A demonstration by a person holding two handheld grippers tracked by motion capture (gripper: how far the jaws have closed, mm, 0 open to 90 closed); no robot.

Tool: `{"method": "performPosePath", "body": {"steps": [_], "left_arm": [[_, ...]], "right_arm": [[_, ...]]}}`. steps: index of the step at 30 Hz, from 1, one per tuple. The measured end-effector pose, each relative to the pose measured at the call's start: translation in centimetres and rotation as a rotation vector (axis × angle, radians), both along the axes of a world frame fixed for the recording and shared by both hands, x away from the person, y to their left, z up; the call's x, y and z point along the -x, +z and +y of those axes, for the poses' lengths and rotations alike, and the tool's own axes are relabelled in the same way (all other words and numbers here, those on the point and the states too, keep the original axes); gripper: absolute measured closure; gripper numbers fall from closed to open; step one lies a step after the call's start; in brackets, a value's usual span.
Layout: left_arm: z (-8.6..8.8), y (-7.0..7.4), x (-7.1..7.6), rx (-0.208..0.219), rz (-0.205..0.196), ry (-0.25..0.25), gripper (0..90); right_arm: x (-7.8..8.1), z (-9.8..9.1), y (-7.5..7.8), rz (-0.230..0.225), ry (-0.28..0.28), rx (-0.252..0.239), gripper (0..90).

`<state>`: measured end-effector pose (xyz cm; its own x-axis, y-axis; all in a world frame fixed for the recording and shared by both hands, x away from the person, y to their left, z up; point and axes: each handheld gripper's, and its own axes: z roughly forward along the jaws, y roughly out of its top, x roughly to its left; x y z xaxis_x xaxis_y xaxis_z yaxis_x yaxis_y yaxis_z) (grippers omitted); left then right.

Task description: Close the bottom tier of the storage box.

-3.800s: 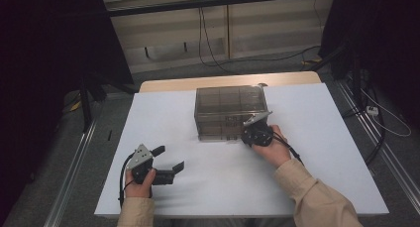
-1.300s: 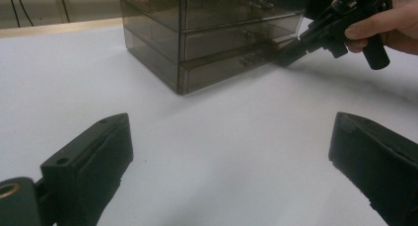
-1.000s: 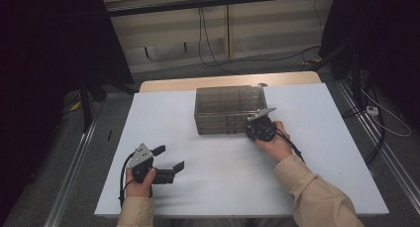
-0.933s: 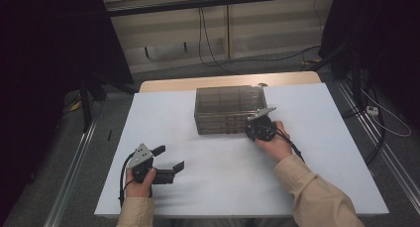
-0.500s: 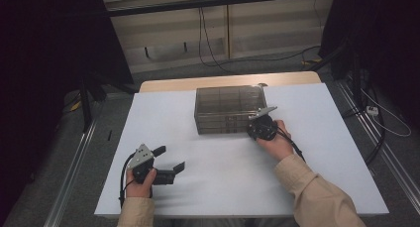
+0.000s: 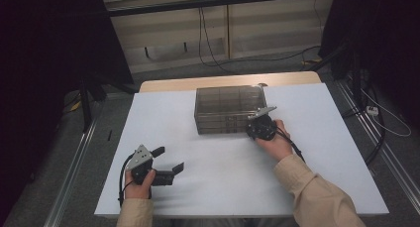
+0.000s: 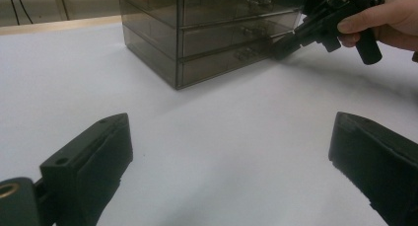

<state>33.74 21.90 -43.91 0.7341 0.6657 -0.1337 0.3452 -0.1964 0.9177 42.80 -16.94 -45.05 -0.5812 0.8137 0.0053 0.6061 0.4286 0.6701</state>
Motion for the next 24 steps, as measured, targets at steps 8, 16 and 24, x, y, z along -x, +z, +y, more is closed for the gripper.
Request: {"method": "performPosePath", "body": {"steps": [8, 16, 24], "left_arm": [[0.1, 0.0, 0.0, -0.003, 0.0, -0.002, 3.0], [0.1, 0.0, 0.0, -0.006, -0.001, 0.0, 3.0], [0.3, -0.1, 0.2, -0.006, 0.003, 0.001, 3.0]], "right_arm": [[-0.1, -0.2, 0.0, 0.005, 0.0, -0.01, 90.0], [0.5, 0.2, 0.3, 0.017, 0.014, -0.03, 73.4], [1.6, 0.3, 1.4, 0.008, 0.025, -0.109, 51.8]]}}
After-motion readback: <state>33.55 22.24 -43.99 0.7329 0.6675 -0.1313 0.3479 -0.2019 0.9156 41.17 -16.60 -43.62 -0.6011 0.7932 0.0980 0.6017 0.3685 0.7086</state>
